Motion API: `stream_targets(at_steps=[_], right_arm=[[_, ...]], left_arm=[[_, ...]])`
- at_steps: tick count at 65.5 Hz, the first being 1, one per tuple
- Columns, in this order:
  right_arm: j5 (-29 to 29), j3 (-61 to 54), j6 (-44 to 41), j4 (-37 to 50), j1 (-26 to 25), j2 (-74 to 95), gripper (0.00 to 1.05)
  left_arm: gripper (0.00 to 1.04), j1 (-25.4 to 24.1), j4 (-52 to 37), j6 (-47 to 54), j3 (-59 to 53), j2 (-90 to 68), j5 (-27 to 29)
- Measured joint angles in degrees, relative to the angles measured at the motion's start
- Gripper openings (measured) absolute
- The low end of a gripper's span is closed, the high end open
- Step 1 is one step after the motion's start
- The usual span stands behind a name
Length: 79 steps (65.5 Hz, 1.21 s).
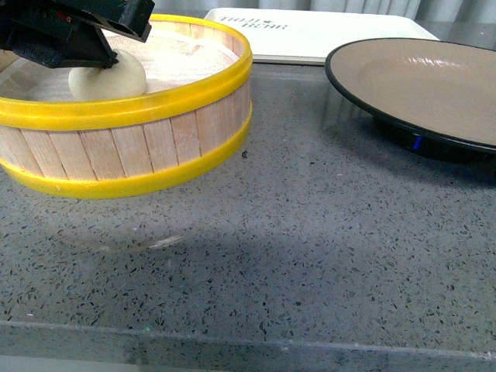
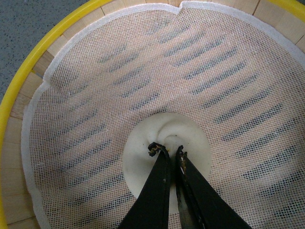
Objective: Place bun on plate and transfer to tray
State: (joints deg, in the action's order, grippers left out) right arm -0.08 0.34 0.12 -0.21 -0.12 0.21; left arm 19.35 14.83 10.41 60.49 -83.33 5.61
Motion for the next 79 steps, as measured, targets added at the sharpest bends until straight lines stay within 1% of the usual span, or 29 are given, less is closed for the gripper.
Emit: stream_targets(at_steps=[22, 30, 43, 49, 59, 63, 72, 79], right_arm=[[0.0, 0.0, 0.0, 0.0, 0.0, 0.0, 0.96], [0.0, 0.0, 0.0, 0.0, 0.0, 0.0, 0.96], [0.0, 0.0, 0.0, 0.0, 0.0, 0.0, 0.96], [0.0, 0.0, 0.0, 0.0, 0.0, 0.0, 0.96], [0.0, 0.0, 0.0, 0.0, 0.0, 0.0, 0.96], [0.0, 0.0, 0.0, 0.0, 0.0, 0.0, 0.96], [0.0, 0.0, 0.0, 0.0, 0.0, 0.0, 0.96], [0.0, 0.0, 0.0, 0.0, 0.0, 0.0, 0.96]], left_arm=[[0.04, -0.6, 3.2, 0.0, 6.0, 2.5, -0.8], [0.04, 0.3, 3.9, 0.0, 9.7, 2.6, -0.4], [0.04, 8.2, 0.5, 0.0, 19.7, -3.2, 0.0], [0.04, 12.5, 0.1, -0.2, 25.6, -9.0, -0.4], [0.04, 17.3, 0.6, -0.2, 33.8, -16.2, -1.4], [0.04, 20.0, 0.8, -0.1, 38.0, -19.6, -2.0], [0.04, 23.3, 0.9, 1.0, 41.6, -23.5, -2.6], [0.04, 25.4, 0.9, 4.2, 41.9, -26.5, -1.2]])
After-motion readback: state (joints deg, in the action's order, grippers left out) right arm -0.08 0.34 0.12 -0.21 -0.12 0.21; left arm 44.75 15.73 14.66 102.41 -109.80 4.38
